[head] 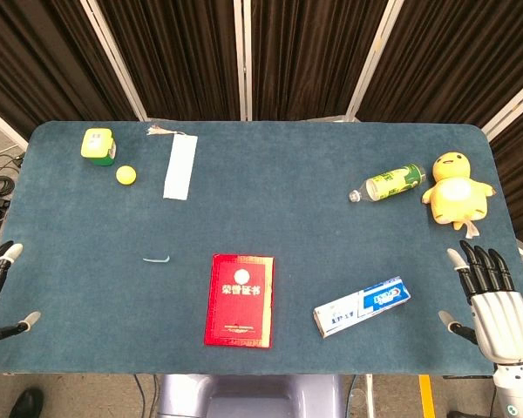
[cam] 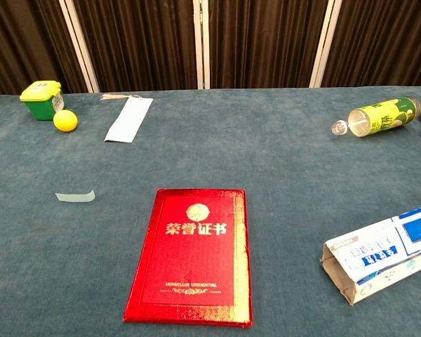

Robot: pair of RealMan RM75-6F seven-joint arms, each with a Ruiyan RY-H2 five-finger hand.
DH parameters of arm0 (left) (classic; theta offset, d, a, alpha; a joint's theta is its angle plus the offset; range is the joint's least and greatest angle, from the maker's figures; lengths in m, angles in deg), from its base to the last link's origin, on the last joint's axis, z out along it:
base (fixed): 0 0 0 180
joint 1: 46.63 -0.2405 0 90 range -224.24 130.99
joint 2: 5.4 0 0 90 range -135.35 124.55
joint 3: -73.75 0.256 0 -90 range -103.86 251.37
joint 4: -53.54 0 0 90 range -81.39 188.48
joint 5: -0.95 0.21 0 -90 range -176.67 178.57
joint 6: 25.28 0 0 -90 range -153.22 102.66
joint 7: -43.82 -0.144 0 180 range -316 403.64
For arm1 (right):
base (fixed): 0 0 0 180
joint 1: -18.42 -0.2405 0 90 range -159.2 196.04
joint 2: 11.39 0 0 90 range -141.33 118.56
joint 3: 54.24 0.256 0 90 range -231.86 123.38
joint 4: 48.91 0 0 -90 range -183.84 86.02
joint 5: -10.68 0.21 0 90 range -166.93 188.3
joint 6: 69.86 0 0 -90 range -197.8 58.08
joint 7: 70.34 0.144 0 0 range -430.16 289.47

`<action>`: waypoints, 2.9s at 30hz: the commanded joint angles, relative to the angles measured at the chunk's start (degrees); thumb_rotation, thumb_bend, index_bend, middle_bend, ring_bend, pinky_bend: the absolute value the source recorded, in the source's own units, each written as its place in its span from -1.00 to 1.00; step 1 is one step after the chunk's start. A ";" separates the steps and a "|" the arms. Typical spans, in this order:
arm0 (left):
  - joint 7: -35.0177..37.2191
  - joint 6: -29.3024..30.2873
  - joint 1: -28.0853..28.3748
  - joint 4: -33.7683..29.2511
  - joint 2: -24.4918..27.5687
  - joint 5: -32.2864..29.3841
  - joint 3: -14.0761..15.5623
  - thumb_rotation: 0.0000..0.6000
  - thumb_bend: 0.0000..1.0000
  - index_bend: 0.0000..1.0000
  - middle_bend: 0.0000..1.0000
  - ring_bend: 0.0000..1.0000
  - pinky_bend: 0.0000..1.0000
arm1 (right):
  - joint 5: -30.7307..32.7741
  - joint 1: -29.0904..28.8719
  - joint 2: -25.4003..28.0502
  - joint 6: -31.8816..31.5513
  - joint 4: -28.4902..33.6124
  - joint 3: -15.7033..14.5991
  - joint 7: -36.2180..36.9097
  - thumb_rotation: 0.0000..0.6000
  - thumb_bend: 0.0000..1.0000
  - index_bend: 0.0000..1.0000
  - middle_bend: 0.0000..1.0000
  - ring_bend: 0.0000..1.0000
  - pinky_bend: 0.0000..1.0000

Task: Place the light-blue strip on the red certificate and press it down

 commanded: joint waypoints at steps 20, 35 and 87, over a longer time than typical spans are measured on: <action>-0.66 -18.49 11.75 5.98 -6.47 -8.95 -4.90 1.00 -1.00 -1.00 -1.00 -1.00 -1.00 | 1.56 -0.98 -0.43 1.39 -0.70 0.90 0.58 1.00 -1.00 -1.00 -1.00 -1.00 -1.00; -10.92 -35.38 26.25 19.79 -23.47 -21.08 -8.97 1.00 -0.46 -0.17 -1.00 -1.00 -1.00 | 7.23 -1.89 -1.80 4.07 -1.61 2.51 -3.11 1.00 -1.00 -1.00 -1.00 -1.00 -1.00; -10.41 -36.12 33.88 20.59 -29.78 -21.07 -9.62 1.00 -0.10 0.28 -1.00 -1.00 -1.00 | 9.38 -2.77 -1.12 5.28 -1.89 2.80 -1.28 1.00 -1.00 -1.00 -1.00 -1.00 -1.00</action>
